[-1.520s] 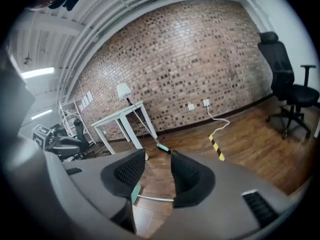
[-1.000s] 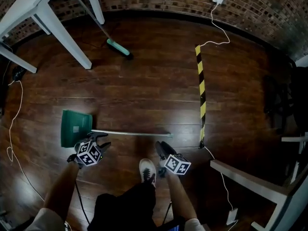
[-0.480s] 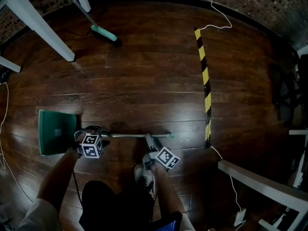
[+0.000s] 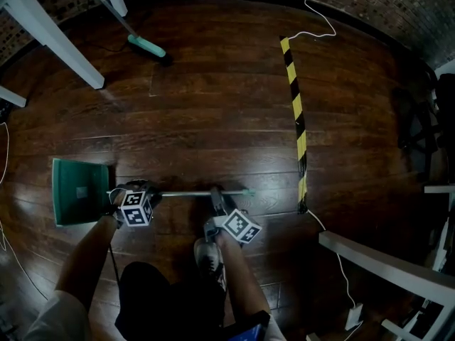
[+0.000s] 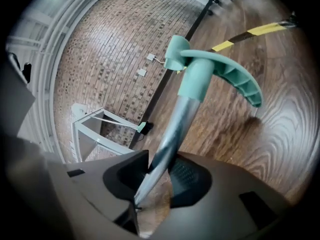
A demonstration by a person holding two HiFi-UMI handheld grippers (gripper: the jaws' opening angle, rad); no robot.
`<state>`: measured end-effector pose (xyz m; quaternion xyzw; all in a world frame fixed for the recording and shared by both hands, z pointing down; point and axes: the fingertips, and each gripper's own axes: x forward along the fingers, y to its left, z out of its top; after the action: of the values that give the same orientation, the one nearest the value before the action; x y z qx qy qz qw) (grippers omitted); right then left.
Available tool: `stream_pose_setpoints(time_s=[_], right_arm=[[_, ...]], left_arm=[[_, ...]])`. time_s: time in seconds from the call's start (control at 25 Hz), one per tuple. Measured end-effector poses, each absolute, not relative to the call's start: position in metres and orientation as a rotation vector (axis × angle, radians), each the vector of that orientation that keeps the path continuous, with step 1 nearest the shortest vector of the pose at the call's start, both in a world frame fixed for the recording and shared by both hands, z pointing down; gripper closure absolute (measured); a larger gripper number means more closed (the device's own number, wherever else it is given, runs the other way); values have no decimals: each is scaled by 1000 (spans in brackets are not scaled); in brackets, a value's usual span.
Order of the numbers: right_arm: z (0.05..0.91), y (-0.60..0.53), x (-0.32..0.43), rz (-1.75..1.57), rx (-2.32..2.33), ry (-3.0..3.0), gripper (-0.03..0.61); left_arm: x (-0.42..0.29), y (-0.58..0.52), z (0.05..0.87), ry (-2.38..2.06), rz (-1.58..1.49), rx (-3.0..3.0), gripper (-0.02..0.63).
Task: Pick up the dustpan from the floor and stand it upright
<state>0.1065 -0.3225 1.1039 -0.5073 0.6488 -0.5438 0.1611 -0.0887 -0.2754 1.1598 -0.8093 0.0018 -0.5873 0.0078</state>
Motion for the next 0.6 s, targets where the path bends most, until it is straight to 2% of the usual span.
stream_pose_setpoints(time_s=[0.16, 0.6], right_arm=[[1044, -327, 122, -1424, -1514, 1904, 459], [762, -298, 173, -779, -1972, 2183, 472]], left_arm=[[-69, -282, 1125, 107, -1725, -2577, 509], [47, -257, 952, 360, -1152, -2877, 505]])
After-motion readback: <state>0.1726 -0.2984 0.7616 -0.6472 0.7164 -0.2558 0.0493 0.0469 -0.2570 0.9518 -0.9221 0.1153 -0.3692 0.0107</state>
